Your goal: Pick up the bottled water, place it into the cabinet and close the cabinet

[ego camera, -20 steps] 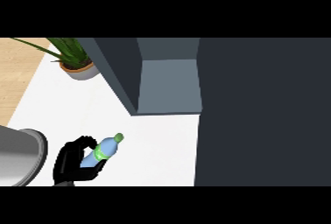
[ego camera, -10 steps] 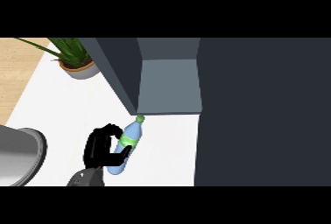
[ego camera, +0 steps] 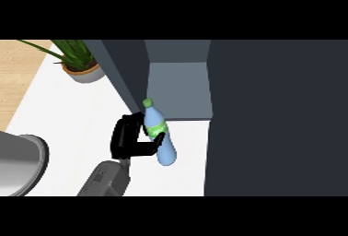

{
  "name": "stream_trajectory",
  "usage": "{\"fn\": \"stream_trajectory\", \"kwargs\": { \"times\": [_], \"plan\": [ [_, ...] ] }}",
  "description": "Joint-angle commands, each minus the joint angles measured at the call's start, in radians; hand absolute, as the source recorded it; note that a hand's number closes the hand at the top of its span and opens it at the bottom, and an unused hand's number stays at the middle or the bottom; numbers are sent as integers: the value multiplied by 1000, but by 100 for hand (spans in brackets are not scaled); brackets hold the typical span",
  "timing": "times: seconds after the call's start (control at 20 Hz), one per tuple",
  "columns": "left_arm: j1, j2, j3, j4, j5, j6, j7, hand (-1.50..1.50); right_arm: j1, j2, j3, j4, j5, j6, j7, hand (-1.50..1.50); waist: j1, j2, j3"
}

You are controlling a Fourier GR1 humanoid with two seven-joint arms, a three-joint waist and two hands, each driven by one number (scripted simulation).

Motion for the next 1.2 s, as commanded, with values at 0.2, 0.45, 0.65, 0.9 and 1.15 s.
{"fn": "stream_trajectory", "kwargs": {
  "times": [0.2,0.45,0.65,0.9,1.15],
  "plan": [
    [-206,-2,-125,-62,37,262,169,150,23,-27,-53,-69,-89,27,16,-150,-7,2,0],
    [-385,-2,-187,19,41,414,238,150,22,-14,-82,-35,-99,32,-15,-150,-22,4,0],
    [-507,-2,-178,184,94,457,228,150,35,-25,-91,-96,-127,46,24,-150,-42,11,-1],
    [-607,-2,-137,332,162,446,209,150,-57,-27,-198,7,-170,64,-18,-150,-33,14,0],
    [-705,-2,-150,526,83,501,172,150,-7,-16,-130,-44,-140,78,-1,-150,-51,19,0]
  ]
}}
